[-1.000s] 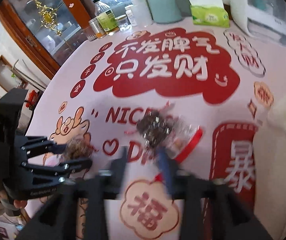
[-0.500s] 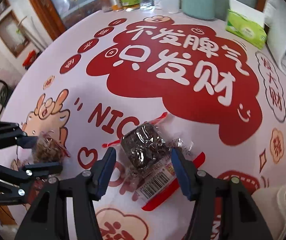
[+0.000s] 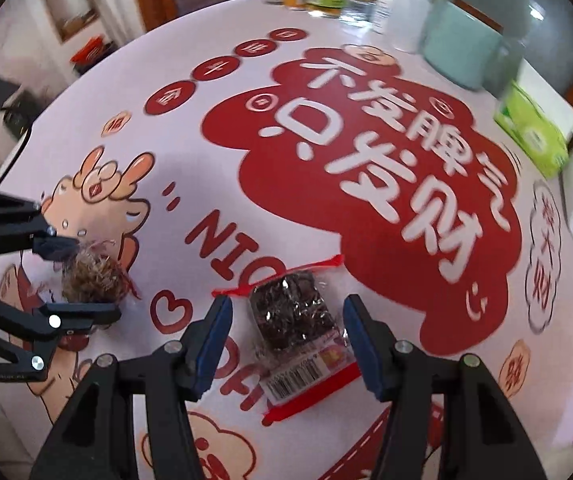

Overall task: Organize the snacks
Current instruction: 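Lift both held packets and carry them over the white bin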

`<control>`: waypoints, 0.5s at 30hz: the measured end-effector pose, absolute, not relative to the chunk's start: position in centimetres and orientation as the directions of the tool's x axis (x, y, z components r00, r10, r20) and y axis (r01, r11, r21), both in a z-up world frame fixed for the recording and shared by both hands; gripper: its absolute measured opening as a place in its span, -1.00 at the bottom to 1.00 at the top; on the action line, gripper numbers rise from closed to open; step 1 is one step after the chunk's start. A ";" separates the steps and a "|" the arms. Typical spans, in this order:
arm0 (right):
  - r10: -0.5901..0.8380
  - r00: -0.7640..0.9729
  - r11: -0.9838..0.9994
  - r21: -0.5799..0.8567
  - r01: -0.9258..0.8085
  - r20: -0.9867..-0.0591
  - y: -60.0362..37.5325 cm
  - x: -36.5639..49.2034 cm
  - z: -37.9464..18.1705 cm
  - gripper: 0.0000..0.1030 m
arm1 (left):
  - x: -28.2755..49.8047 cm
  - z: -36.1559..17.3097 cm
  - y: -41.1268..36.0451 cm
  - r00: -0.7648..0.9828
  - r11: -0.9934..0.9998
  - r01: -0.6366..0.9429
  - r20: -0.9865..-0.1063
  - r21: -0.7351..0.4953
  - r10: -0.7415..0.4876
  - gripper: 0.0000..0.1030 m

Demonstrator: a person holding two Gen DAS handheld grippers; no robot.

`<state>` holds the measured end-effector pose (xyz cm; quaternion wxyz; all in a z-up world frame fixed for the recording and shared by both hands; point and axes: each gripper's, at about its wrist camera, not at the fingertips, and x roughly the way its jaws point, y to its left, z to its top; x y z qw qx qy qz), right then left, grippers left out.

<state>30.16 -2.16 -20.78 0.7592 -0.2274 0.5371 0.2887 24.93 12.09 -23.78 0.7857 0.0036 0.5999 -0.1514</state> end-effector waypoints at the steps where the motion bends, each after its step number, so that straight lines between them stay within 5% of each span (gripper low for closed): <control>1: 0.188 0.246 0.707 -0.042 -0.705 -0.951 -1.8 30.3 -20.9 0.13 | 24.9 -23.8 12.1 0.235 0.954 0.242 -0.943 -0.177 -0.234 -0.22; 12: 0.159 0.115 0.621 0.009 -0.784 -0.981 -0.9 32.3 -22.8 0.30 | 24.8 -23.7 12.4 0.246 0.954 0.233 -0.937 -0.190 -0.247 -0.22; 15: 0.162 0.122 0.617 0.004 -0.787 -0.979 -0.6 32.3 -22.9 0.20 | 24.7 -23.7 12.6 0.250 0.954 0.228 -0.936 -0.193 -0.249 -0.22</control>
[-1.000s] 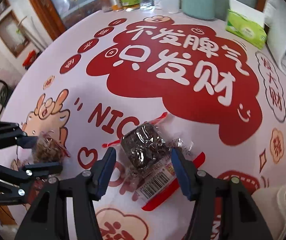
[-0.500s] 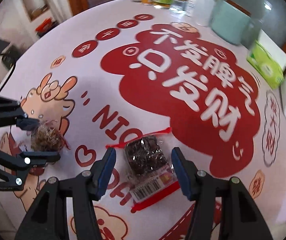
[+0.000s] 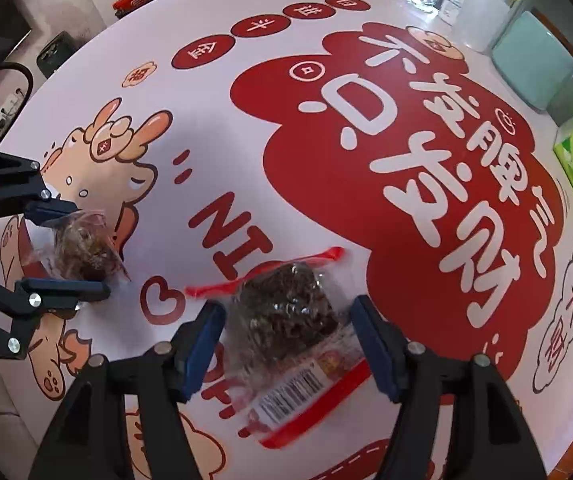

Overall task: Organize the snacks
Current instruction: 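Lift both held packets and carry them over the white bin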

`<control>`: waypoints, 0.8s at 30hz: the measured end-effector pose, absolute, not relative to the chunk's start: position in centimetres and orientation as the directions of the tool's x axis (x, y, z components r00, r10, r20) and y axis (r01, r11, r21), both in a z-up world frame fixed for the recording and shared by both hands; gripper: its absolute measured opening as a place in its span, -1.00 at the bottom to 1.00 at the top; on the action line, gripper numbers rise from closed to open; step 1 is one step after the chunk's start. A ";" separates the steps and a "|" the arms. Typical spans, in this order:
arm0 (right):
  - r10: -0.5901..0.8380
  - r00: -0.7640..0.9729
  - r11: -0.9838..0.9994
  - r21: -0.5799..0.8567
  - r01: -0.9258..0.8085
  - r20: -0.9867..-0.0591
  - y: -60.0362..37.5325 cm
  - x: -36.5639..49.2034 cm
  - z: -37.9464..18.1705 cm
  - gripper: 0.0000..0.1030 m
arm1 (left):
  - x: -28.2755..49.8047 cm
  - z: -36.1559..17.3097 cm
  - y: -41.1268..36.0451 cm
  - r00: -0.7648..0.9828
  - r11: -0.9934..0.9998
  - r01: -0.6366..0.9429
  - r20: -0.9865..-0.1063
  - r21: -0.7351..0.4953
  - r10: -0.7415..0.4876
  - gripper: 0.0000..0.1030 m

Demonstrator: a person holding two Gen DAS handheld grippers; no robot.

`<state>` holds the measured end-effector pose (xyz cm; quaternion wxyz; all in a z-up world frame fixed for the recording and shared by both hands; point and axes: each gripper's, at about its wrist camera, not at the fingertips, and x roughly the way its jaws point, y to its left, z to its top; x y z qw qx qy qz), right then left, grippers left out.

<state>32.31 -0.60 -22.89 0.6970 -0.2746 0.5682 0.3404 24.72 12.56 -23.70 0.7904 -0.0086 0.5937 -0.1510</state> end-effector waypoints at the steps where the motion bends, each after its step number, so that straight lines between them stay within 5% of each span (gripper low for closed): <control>1: 0.170 0.126 0.621 0.007 -0.784 -0.977 -0.5 32.3 -22.8 0.15 | 24.8 -23.7 12.6 0.250 0.955 0.226 -0.935 -0.194 -0.250 -0.22; 14: 0.282 0.236 0.750 0.060 -0.659 -0.930 -3.3 28.8 -20.1 0.00 | 23.7 -22.7 12.9 0.282 0.962 0.187 -0.927 -0.200 -0.247 -0.24; 24: 0.429 0.415 0.839 0.184 -0.511 -0.803 -7.7 18.7 -12.8 0.00 | 19.3 -14.5 10.0 0.393 0.944 0.274 -0.875 -0.184 -0.284 -0.24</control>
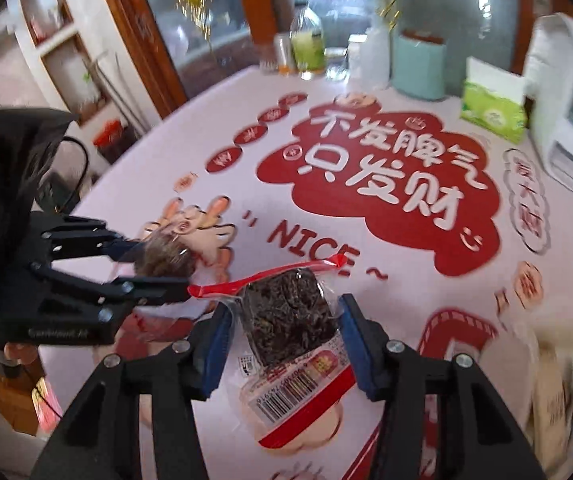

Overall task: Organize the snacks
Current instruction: 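Lift both held packets and carry them over the white bin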

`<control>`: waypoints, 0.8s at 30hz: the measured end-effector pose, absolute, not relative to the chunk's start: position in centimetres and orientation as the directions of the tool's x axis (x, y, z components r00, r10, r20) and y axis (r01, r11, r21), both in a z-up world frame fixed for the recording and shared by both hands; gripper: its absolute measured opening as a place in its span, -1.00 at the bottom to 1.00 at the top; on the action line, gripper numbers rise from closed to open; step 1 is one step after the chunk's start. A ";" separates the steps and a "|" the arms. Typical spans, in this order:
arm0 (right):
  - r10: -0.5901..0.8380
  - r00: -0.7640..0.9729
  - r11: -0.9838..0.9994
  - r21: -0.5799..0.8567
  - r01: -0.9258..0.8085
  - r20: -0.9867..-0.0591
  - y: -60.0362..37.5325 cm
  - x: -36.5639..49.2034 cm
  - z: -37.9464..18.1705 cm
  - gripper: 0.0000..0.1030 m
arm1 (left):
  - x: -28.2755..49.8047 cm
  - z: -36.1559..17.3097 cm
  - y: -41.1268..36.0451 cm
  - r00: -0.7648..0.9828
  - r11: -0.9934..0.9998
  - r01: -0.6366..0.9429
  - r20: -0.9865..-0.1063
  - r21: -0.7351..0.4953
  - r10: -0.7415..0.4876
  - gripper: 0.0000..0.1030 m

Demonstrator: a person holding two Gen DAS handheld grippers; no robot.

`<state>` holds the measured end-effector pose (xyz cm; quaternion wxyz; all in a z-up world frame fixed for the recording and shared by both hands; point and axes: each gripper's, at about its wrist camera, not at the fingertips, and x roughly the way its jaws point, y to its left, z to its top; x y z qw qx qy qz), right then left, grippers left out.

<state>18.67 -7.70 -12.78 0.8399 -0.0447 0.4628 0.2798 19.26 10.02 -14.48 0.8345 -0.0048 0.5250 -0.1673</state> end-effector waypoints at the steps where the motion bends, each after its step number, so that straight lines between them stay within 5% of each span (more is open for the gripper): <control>1: 0.435 0.431 0.844 0.191 -0.501 -0.791 -8.1 17.4 -12.1 0.00 | 18.7 -13.5 9.6 0.402 0.940 0.287 -0.867 -0.186 -0.295 -0.24; 12: 0.416 0.618 0.902 0.218 -0.372 -0.668 -14.3 7.9 -4.8 0.01 | 15.8 -5.1 0.8 0.445 0.879 0.434 -0.801 -0.199 -0.401 -0.24; 24: 0.148 0.822 0.984 0.164 -0.067 -0.550 -24.6 2.9 1.9 0.03 | 15.0 -0.2 -14.0 0.458 0.800 0.590 -0.769 -0.113 -0.446 -0.24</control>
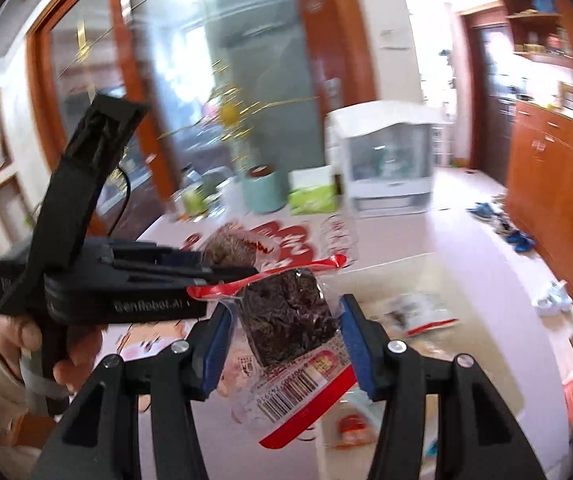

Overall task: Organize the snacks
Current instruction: 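Lift both held packets and carry them over the white bin, then open both tools over the white bin to drop the packets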

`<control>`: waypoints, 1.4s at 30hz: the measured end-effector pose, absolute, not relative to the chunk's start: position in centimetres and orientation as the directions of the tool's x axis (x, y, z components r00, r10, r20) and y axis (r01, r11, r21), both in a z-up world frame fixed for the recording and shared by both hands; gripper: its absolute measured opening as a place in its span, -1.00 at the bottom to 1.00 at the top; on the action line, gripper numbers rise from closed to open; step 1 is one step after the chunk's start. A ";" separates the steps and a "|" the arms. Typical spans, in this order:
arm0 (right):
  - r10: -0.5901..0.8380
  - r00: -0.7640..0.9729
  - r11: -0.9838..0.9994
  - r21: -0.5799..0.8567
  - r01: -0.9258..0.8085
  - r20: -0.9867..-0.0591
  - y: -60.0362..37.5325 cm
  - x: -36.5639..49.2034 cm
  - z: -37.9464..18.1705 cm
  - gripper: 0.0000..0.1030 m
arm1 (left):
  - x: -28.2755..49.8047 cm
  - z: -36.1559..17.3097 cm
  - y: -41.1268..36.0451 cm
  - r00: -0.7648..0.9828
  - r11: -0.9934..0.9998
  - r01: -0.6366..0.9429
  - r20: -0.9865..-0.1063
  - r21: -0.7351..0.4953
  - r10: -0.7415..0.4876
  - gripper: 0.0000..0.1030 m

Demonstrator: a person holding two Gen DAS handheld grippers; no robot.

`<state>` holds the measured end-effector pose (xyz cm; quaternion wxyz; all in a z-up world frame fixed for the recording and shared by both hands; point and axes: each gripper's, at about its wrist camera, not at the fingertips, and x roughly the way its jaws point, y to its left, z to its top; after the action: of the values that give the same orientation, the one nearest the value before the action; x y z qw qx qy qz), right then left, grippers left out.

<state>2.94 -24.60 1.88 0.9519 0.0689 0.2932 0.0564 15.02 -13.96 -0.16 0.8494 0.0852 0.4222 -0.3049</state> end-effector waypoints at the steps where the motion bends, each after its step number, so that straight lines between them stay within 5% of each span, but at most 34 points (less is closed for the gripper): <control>1: 0.120 0.831 0.987 0.158 -0.038 -0.544 -25.3 2.8 2.0 0.03 | 15.0 -0.1 -15.0 0.457 0.797 0.595 -0.771 -0.106 -0.444 -0.24; 14: -0.134 0.789 0.967 0.096 0.237 -0.599 -32.6 3.4 0.5 0.04 | 15.9 -1.5 -23.0 0.486 0.800 0.600 -0.807 0.028 -0.336 -0.24; 24: -0.159 0.751 0.950 0.108 0.294 -0.641 -35.4 4.5 -1.2 0.11 | 16.6 -2.9 -25.3 0.491 0.806 0.586 -0.826 0.080 -0.276 -0.22; 26: -0.163 0.745 0.950 0.101 0.296 -0.646 -35.6 4.6 -1.5 0.11 | 16.7 -3.3 -25.5 0.490 0.815 0.573 -0.833 0.086 -0.256 -0.14; 28: -0.147 0.743 0.955 0.103 0.280 -0.653 -35.5 5.1 -1.6 0.15 | 16.8 -3.7 -25.5 0.492 0.824 0.559 -0.838 0.096 -0.236 0.42; 30: -0.139 0.743 0.957 0.103 0.270 -0.655 -35.6 5.2 -1.8 0.26 | 16.7 -3.8 -25.4 0.506 0.832 0.545 -0.832 0.105 -0.226 0.65; 42: -0.135 0.747 0.951 0.127 0.282 -0.651 -36.1 4.8 -2.2 0.36 | 16.4 -4.8 -25.1 0.515 0.845 0.514 -0.842 0.150 -0.164 0.75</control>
<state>4.82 -36.09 -2.21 0.9283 0.1093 0.3373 -0.1123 16.44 -25.10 -4.82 0.8483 0.1942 0.4504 -0.1997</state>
